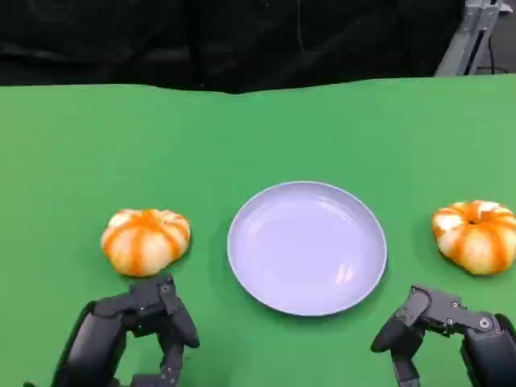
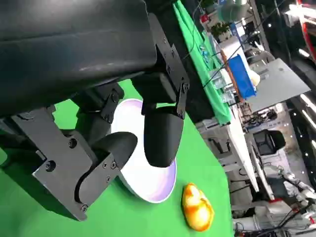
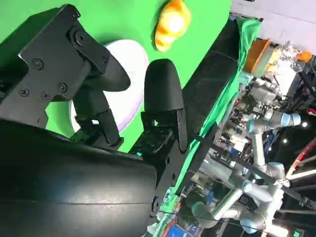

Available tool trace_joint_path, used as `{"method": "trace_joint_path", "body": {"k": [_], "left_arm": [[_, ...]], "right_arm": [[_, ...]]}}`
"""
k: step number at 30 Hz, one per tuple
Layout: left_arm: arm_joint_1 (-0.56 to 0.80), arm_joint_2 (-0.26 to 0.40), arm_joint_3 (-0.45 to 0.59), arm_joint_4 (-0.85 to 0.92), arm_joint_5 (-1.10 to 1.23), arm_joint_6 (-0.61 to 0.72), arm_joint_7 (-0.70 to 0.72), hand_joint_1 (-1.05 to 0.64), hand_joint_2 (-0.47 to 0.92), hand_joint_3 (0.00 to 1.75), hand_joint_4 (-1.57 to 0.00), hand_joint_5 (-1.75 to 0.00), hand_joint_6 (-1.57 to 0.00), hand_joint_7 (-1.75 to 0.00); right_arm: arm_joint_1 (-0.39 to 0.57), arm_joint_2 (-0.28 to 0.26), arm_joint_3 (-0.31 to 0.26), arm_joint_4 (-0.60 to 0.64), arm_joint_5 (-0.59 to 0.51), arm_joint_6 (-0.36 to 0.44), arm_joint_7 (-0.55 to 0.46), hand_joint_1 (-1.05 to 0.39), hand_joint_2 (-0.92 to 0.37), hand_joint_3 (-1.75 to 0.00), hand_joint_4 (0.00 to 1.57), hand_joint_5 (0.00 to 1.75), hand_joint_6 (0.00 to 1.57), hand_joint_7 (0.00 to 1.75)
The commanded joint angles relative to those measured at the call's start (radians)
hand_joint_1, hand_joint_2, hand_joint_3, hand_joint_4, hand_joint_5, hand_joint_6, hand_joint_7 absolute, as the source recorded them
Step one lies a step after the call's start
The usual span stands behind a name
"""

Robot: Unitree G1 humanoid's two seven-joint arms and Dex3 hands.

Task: Grasp the bread from the table and place it into the plate.

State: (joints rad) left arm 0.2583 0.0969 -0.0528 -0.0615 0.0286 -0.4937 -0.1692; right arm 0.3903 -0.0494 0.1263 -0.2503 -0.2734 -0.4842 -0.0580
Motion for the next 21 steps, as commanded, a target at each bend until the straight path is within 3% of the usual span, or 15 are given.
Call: {"method": "trace_joint_path", "body": {"k": [1,15,17,21], "left_arm": [[0.000,0.015,0.009,-0.018,-0.021,0.011,-0.009,-0.05,0.24,1.58,-0.85,-1.72,-0.84,-1.53],[0.010,0.017,0.002,-0.036,-0.018,0.021,-0.008,-0.04,0.23,1.59,-0.84,-1.73,-0.85,-1.53],[0.008,0.020,0.003,-0.030,-0.019,0.013,-0.011,0.03,0.22,1.61,-0.84,-1.73,-0.85,-1.52],[-0.002,0.026,0.013,-0.025,-0.034,0.018,-0.015,0.04,0.27,1.55,-0.82,-1.65,-0.81,-1.46]], "right_arm": [[-0.003,-0.004,0.000,-0.002,-0.001,-0.006,-0.006,0.05,-0.23,-1.46,0.84,1.58,0.84,1.33],[0.003,-0.002,0.005,-0.013,-0.002,0.000,-0.005,0.04,-0.21,-1.49,0.84,1.60,0.85,1.33],[0.004,-0.003,0.005,-0.012,-0.014,-0.005,-0.010,0.06,-0.20,-1.51,0.84,1.58,0.85,1.33],[0.001,0.002,0.009,-0.001,-0.017,-0.009,-0.015,0.06,-0.23,-1.46,0.82,1.59,0.85,1.34]]}}
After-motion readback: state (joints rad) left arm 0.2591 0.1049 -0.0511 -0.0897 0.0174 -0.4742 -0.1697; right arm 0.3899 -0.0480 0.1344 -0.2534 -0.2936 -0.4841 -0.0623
